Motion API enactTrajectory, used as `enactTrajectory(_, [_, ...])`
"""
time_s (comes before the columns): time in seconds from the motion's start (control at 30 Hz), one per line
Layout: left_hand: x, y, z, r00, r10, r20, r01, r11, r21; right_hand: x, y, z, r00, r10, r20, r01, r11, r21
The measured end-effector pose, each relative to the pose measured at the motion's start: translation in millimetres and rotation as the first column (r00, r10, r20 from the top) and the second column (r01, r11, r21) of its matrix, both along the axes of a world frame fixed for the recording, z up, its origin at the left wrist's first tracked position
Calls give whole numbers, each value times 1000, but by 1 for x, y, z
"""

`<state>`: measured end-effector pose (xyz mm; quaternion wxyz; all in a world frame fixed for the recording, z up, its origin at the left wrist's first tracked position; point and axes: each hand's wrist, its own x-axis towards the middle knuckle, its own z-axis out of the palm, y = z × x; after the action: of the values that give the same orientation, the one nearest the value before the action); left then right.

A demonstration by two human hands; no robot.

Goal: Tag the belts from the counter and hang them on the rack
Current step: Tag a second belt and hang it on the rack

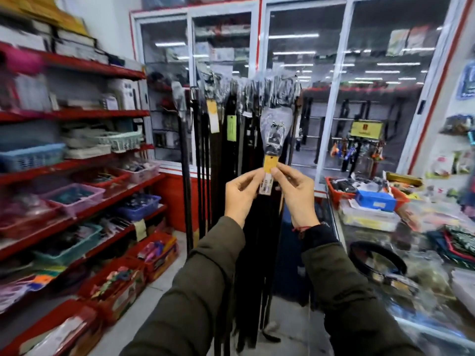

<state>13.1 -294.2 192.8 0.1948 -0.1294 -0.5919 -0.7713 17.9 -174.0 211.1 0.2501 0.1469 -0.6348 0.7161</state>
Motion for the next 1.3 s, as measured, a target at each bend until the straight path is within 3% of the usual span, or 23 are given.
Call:
enactTrajectory(0.2, [-15, -37, 72, 984, 118, -132, -109, 991, 73, -28, -35, 71, 991, 91, -100, -89, 996, 25])
enactTrajectory(0.37, [-27, -69, 114, 947, 248, -205, -249, 968, 18, -50, -68, 111, 980, 153, -124, -144, 987, 75])
enactTrajectory(0.53, [-50, -102, 138, 926, 352, -135, -354, 935, 7, -77, -102, 136, 981, 170, -90, -157, 977, 143])
enactTrajectory(0.83, [-67, -132, 133, 935, 353, -37, -351, 935, 53, -117, -133, 127, 974, 221, -45, -205, 952, 226])
enactTrajectory(1.1, [-80, -137, 152, 942, 335, -2, -332, 933, 139, -103, -141, 152, 972, 237, 3, -236, 965, 117])
enactTrajectory(1.3, [-89, -137, 151, 956, 284, 72, -290, 953, 86, -112, -140, 147, 968, 242, 73, -249, 963, 105])
